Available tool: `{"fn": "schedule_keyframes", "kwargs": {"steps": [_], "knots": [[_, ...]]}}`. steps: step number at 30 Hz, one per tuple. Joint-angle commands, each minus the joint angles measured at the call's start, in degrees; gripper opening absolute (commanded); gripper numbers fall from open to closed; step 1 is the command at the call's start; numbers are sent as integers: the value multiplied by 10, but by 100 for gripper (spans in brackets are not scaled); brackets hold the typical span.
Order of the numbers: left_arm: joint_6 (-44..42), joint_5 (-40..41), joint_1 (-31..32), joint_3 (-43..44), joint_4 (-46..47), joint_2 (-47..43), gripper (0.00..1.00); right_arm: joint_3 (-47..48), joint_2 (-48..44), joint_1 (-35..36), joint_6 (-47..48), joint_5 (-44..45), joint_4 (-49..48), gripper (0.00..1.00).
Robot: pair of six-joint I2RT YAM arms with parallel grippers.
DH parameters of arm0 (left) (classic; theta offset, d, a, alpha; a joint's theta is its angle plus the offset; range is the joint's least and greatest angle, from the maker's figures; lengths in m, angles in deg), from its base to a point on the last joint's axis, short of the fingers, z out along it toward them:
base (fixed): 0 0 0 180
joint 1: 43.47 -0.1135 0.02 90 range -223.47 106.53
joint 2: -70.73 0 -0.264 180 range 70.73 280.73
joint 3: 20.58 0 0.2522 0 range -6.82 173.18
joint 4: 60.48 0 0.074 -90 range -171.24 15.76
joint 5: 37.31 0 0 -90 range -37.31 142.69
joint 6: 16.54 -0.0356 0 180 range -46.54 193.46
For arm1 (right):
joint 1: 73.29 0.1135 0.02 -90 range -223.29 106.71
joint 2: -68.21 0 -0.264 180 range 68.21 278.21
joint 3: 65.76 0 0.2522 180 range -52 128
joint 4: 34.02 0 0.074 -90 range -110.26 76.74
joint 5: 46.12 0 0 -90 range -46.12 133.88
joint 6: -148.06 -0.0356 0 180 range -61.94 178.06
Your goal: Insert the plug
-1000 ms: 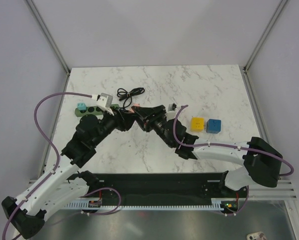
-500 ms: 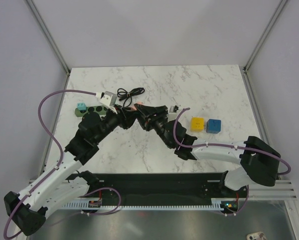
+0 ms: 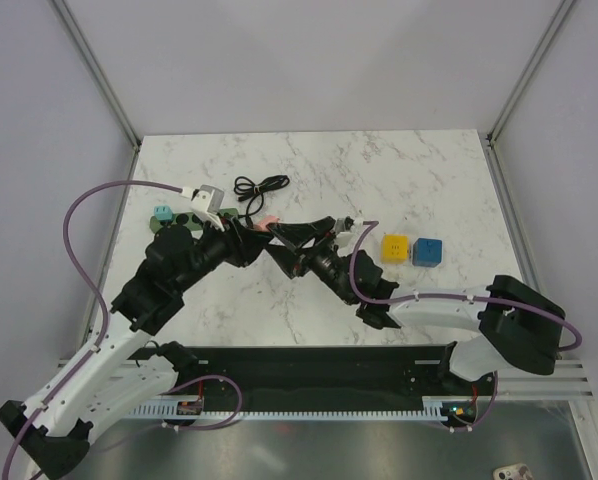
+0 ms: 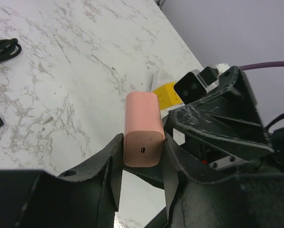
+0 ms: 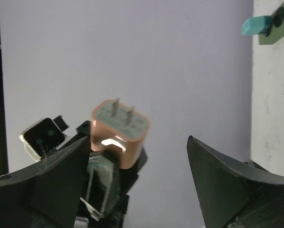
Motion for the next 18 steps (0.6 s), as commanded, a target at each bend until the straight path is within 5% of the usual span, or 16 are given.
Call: {"fn": "schedule_keyframes", "kwargs": {"steps": [1, 7, 11, 18], "knots": [[35, -38, -2, 58, -63, -8, 2, -49, -52, -20, 19, -51, -22, 90], [51, -108, -2, 114, -125, 20, 2, -89, -172, -85, 237, -159, 121, 93], [44, -95, -3, 120, -168, 45, 2, -99, -278, -110, 371, -157, 240, 94], [114, 103, -6, 162, -245, 83, 2, 46, -366, -110, 486, -11, 602, 94]]}}
